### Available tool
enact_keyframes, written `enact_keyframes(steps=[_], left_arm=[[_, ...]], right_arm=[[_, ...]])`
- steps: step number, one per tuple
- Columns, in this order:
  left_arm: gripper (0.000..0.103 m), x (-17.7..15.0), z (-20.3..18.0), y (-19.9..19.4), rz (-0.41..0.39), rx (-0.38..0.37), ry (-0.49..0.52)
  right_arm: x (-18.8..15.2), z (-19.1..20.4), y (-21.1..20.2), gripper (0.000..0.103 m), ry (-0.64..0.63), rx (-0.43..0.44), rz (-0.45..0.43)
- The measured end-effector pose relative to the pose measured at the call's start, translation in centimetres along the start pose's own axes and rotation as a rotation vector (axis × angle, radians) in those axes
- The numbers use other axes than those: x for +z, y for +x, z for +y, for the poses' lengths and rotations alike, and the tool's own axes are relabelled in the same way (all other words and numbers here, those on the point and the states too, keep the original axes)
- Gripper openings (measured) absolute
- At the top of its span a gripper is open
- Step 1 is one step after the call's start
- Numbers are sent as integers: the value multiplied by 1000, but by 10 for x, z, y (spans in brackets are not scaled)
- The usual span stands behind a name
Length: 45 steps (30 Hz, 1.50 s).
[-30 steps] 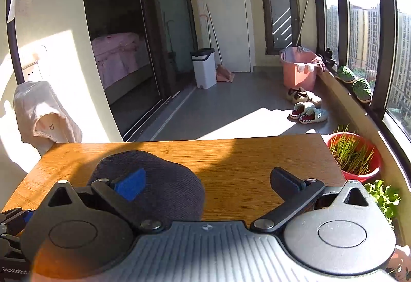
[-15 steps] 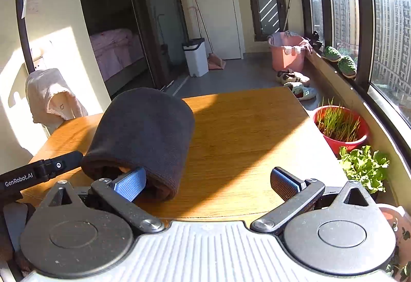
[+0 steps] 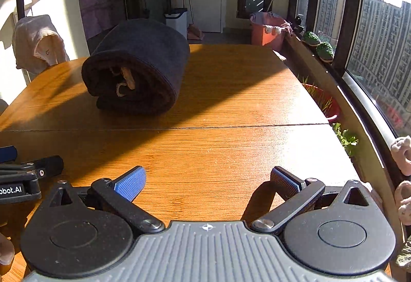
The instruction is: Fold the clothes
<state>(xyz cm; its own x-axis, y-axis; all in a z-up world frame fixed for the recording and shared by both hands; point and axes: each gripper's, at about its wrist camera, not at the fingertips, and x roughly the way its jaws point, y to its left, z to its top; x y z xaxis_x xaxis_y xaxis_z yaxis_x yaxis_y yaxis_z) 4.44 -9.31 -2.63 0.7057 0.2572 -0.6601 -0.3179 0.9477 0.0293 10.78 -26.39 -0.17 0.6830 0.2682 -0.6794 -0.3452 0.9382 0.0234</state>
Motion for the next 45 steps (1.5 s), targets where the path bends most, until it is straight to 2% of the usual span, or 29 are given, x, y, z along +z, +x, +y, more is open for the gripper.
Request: enact_keyframes(steps=[45], left_arm=[[103,0,2,-1,1,-6,-11]], right_arm=[[-8,-4,-5,103,-7,1,-14]])
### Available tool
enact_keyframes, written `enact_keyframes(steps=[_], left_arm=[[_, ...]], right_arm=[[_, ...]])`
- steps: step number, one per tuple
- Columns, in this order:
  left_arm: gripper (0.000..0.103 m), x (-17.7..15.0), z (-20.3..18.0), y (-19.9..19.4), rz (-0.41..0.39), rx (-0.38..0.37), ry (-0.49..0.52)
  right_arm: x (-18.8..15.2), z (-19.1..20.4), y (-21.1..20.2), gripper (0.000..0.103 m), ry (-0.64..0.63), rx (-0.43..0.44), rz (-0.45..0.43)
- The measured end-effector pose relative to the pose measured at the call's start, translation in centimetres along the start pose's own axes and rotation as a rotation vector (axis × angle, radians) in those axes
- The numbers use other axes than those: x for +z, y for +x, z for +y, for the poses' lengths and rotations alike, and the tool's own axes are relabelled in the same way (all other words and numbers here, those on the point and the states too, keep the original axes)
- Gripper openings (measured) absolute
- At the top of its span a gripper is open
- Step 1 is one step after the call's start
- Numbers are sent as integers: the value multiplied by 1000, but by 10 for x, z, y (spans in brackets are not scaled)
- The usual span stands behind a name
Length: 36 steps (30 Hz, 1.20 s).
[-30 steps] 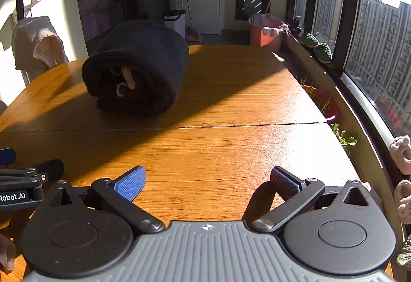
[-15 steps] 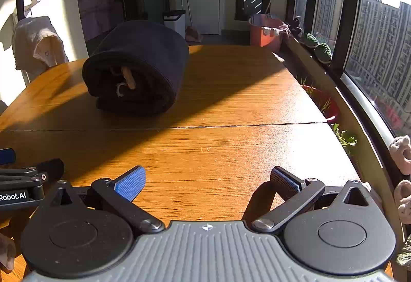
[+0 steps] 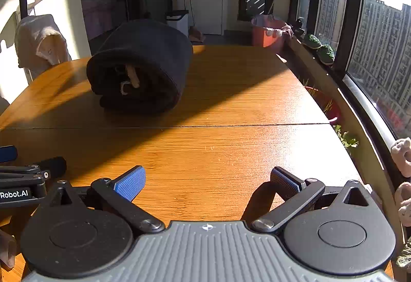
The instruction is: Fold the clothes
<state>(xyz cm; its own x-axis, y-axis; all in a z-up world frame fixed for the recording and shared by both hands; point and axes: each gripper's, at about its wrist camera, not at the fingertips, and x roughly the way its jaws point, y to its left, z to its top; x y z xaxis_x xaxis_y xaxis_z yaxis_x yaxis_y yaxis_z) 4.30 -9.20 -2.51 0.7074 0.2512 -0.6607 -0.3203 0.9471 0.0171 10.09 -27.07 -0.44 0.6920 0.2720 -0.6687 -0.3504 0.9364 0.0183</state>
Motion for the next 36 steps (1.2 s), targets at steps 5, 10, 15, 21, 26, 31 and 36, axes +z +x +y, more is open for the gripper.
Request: enact_keyframes(steps=[5,10,15,21,26,31,36], left_arm=[[103,0,0,0,0,0,0],[103,0,0,0,0,-1,0],[103,0,0,0,0,0,0],[103,0,0,0,0,-1,-1],[103,-1,0,-2,-1,-3,1],[103,-3,0,-3,-6,-4,4],[103,-2,-1,-2,-6,0,2]], right_arm=[[0,0,0,103,1,0,0],[0,0,0,103,1,0,-1],[-1,0,0,103,1,0,-1],[-1,1,0,103,1,-1,-1],[-1,2,0,103,2,-1,-1],[-1,2,1,103,0,0,-1],[0,2,0,103,0,1,-1]])
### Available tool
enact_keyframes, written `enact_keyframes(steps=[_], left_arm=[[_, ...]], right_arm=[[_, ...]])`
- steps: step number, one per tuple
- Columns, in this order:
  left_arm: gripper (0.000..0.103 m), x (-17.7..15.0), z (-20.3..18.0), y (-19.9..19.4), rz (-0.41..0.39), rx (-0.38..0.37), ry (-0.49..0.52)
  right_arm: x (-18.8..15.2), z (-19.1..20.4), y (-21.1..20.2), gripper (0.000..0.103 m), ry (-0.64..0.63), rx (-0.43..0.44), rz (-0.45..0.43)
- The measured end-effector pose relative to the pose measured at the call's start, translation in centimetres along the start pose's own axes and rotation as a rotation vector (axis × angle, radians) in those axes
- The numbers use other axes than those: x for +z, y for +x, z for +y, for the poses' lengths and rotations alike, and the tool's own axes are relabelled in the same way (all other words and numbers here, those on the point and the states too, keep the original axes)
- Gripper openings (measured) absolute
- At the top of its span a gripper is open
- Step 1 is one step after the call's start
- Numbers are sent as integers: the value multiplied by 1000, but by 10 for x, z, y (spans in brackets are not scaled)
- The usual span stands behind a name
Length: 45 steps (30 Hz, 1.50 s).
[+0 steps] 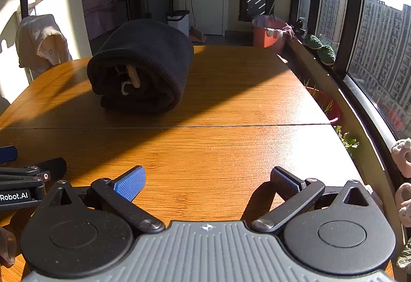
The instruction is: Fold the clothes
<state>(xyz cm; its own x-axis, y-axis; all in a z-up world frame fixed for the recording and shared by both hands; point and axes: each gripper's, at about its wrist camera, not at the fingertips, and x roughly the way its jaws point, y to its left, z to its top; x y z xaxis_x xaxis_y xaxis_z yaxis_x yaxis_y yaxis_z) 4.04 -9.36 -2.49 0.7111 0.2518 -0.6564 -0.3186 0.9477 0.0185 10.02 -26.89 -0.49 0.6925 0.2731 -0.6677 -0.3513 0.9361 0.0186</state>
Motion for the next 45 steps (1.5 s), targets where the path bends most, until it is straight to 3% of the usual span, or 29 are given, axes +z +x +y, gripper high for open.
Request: enact_keyframes(steps=[45], left_arm=[[103,4,-6,4,0,35,-37]], right_arm=[[1,-5,2,103,4,-3,-1]])
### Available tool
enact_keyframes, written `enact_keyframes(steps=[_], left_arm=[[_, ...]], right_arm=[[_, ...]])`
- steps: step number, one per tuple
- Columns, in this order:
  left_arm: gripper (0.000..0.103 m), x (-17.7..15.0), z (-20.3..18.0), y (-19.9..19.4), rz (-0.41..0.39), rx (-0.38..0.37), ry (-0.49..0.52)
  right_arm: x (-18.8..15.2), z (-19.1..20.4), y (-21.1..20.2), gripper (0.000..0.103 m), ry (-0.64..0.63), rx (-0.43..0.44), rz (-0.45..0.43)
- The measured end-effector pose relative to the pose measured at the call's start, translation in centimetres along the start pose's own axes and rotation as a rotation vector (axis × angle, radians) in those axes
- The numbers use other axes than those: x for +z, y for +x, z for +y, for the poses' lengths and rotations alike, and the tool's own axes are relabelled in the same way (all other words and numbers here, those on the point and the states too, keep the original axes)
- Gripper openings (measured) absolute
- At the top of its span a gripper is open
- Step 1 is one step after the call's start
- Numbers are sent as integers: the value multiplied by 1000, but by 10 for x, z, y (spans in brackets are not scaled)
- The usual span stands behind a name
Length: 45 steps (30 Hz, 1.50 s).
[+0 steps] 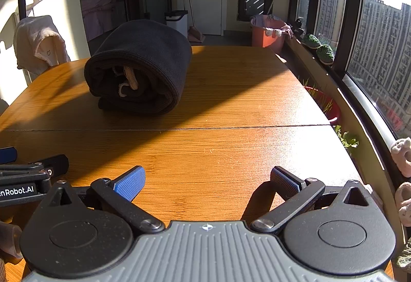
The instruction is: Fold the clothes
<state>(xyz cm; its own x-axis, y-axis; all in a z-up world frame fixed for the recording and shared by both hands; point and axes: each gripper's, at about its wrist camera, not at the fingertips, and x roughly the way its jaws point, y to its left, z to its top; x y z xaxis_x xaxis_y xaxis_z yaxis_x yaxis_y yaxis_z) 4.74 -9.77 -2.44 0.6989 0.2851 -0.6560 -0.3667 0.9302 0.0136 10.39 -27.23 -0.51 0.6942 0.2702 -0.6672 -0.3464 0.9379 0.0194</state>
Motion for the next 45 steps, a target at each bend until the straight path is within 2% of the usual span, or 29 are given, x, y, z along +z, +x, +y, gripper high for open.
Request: enact_keyframes(steps=[45], left_arm=[[103,0,0,-1,1,1,-2]], right_arm=[[2,5,4,103,3,-5,-2]])
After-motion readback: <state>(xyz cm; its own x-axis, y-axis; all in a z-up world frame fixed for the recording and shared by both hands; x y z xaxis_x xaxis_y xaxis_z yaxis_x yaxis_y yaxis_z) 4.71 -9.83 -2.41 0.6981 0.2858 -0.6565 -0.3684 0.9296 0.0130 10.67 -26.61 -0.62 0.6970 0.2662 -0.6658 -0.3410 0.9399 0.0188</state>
